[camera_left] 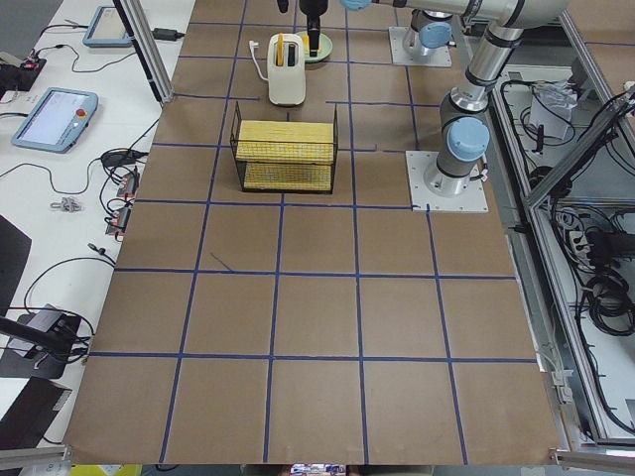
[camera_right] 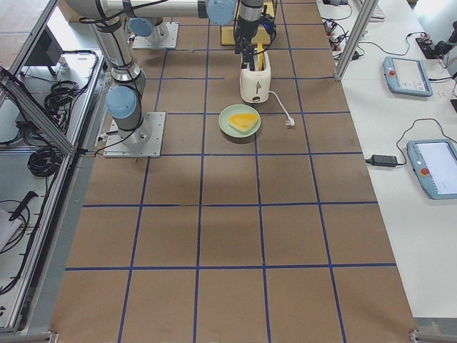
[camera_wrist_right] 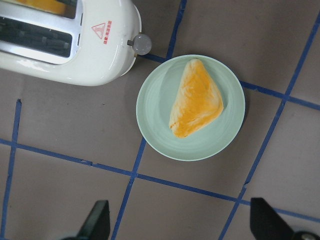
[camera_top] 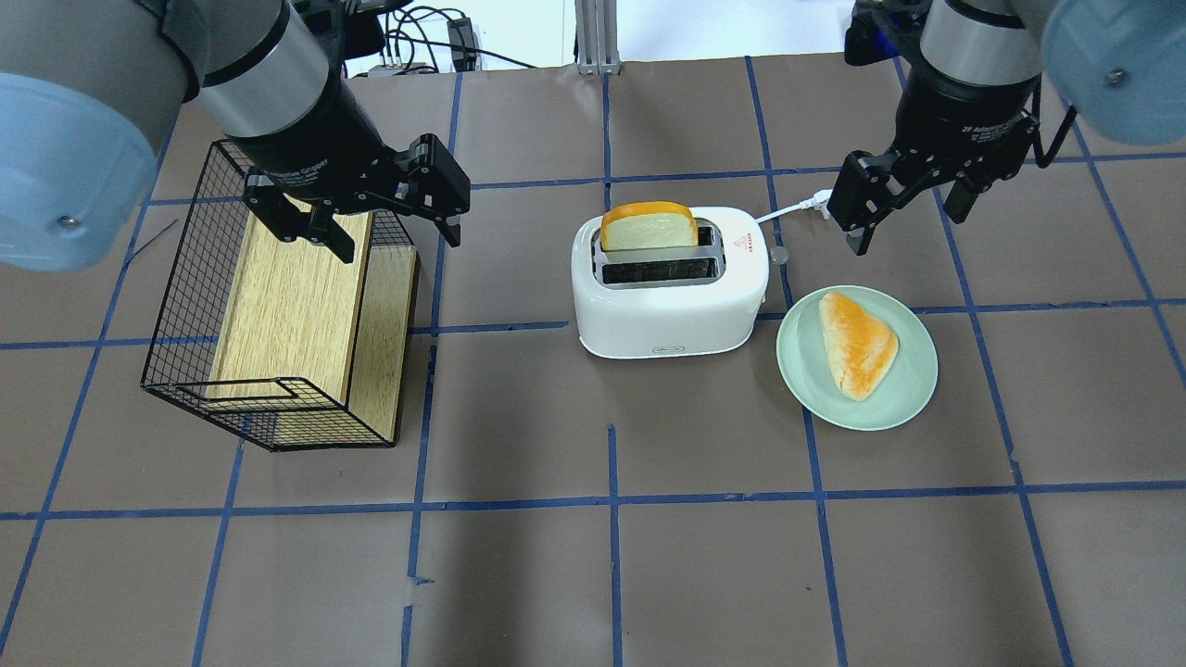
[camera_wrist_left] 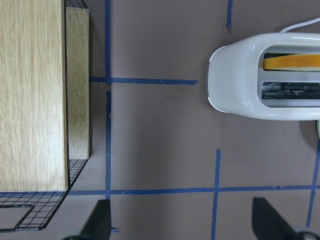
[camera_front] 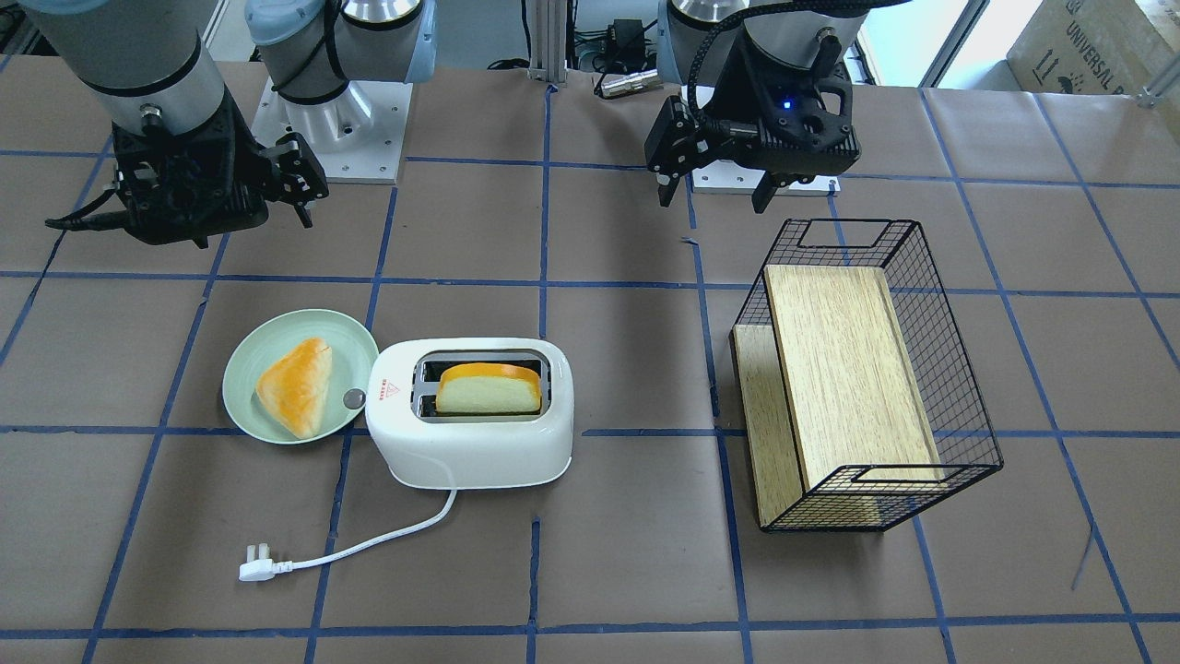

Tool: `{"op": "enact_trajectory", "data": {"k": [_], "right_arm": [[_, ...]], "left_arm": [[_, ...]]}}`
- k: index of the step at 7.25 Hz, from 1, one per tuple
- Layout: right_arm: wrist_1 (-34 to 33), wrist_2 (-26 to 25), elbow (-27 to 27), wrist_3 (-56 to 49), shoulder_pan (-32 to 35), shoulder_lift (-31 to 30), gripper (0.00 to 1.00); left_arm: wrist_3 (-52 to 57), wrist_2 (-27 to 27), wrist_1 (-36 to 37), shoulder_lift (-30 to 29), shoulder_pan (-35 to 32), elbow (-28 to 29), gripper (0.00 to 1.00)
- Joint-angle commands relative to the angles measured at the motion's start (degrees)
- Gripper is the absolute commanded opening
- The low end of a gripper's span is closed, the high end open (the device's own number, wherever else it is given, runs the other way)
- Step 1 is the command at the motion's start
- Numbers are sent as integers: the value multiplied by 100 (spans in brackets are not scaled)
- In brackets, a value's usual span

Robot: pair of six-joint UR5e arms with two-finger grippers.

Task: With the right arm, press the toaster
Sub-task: 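Move the right gripper over the toaster toward its lever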

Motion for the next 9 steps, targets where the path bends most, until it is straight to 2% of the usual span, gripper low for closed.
{"op": "enact_trajectory", "data": {"k": [1,3,4,5,6,7,9], "right_arm": [[-578,91,75,-2558,-13,25,100],[-1412,222,147,-4695,4,690,100],[-1618,415,199,-4809,48,780,95],[-1977,391,217,-5515,48,894,70],[-2241,364,234,-6026,48,1017,36],[-2209,416,400,-6336,48,1019,17],[-2314,417,979,-6357,48,966,13]], "left_arm": [[0,0,0,0,-6,0,100],[0,0,0,0,3,0,100],[0,-9,0,0,-6,0,100],[0,0,0,0,-6,0,100],[0,0,0,0,3,0,100],[0,0,0,0,-6,0,100],[0,0,0,0,3,0,100]]}}
